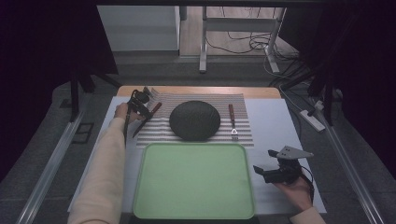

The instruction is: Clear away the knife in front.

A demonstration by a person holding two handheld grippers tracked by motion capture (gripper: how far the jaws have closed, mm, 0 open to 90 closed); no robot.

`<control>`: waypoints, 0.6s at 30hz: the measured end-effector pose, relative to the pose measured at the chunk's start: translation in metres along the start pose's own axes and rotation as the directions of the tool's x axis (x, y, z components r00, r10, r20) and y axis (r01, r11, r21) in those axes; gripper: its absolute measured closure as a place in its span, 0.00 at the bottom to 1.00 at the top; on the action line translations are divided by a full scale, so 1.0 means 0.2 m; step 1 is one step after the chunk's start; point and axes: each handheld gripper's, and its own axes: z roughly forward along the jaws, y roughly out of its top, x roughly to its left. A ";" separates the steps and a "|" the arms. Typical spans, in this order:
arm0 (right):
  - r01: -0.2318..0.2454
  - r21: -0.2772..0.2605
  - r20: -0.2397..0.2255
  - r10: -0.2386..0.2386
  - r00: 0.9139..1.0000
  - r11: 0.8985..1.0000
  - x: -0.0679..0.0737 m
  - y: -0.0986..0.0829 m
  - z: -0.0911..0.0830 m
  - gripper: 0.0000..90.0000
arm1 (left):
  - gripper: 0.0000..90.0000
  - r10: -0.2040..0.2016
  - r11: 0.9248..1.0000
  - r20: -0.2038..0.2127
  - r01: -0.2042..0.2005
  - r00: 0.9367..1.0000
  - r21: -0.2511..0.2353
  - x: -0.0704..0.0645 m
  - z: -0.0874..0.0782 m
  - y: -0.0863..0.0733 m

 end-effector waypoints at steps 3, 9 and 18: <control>0.000 0.001 0.000 0.000 1.000 1.000 0.00 0.00 0.00 0.11 | 0.83 -0.004 1.000 -0.003 0.004 1.000 -0.002 0.00 0.00 0.00; -0.001 0.004 0.001 0.001 1.000 1.000 0.00 0.00 0.00 0.11 | 0.84 -0.004 1.000 -0.005 0.004 1.000 -0.001 0.00 0.00 0.00; -0.003 0.007 0.002 0.003 1.000 1.000 0.00 0.00 0.00 0.11 | 0.86 0.010 1.000 -0.010 -0.010 1.000 -0.002 0.00 0.00 0.00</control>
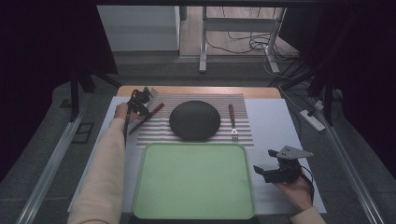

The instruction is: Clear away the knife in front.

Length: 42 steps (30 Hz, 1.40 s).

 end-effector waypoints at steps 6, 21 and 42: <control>-0.002 -0.001 -0.001 0.002 1.000 1.000 0.00 0.00 0.00 0.11 | 0.86 -0.002 1.000 0.007 0.002 1.000 -0.009 0.01 0.00 -0.01; -0.003 -0.004 0.003 0.003 1.000 1.000 0.00 0.00 0.00 0.11 | 0.86 0.022 0.999 0.030 -0.021 0.999 -0.033 -0.01 -0.03 0.00; -0.006 -0.003 0.002 0.006 1.000 1.000 0.00 0.00 0.00 0.11 | 0.86 0.073 0.994 0.067 -0.067 0.995 -0.087 -0.14 -0.29 -0.12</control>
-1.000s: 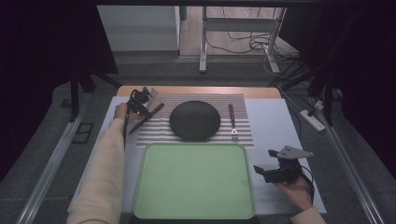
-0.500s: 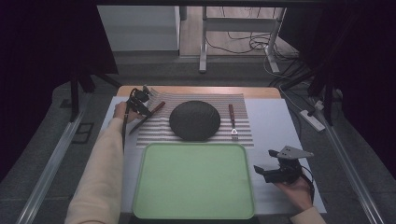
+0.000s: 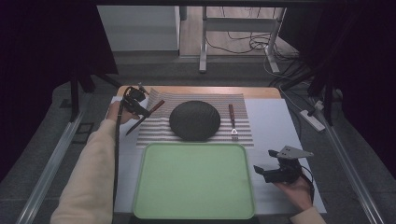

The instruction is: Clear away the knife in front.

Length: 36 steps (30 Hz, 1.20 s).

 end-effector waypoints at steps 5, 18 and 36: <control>0.001 -0.004 -0.001 -0.001 1.000 1.000 0.00 0.00 0.00 0.11 | 0.86 0.039 0.999 0.008 -0.039 0.999 -0.015 -0.12 -0.06 -0.06; 0.004 0.000 -0.007 -0.004 1.000 1.000 0.00 0.01 0.01 0.11 | 0.86 0.123 0.991 0.062 -0.119 0.990 -0.058 -0.47 -0.15 -0.19; 0.004 -0.002 -0.015 -0.004 1.000 1.000 0.00 0.02 0.03 0.11 | 0.86 0.231 0.971 0.153 -0.238 0.961 0.026 -0.92 0.07 -0.32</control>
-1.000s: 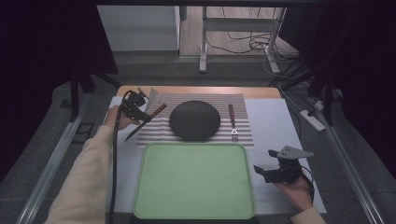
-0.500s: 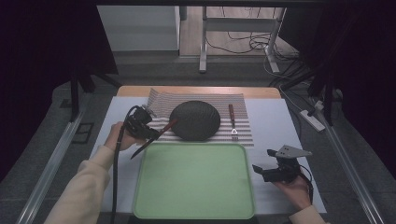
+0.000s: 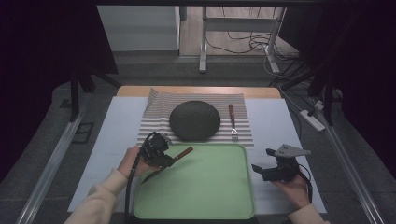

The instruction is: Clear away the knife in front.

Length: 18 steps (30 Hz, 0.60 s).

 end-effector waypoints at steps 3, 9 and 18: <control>0.002 0.002 0.000 -0.002 1.000 1.000 0.00 0.00 0.00 0.11 | 0.86 0.007 1.000 0.010 -0.007 1.000 0.019 -0.02 0.06 0.00; 0.000 0.003 -0.001 0.000 1.000 1.000 0.00 0.00 0.00 0.11 | 0.86 0.032 0.998 0.000 -0.032 0.999 0.054 -0.05 0.13 -0.01; 0.001 0.005 0.003 -0.001 1.000 1.000 0.00 0.00 0.00 0.11 | 0.98 0.125 0.987 -0.004 -0.124 0.992 -0.104 -0.10 0.02 0.11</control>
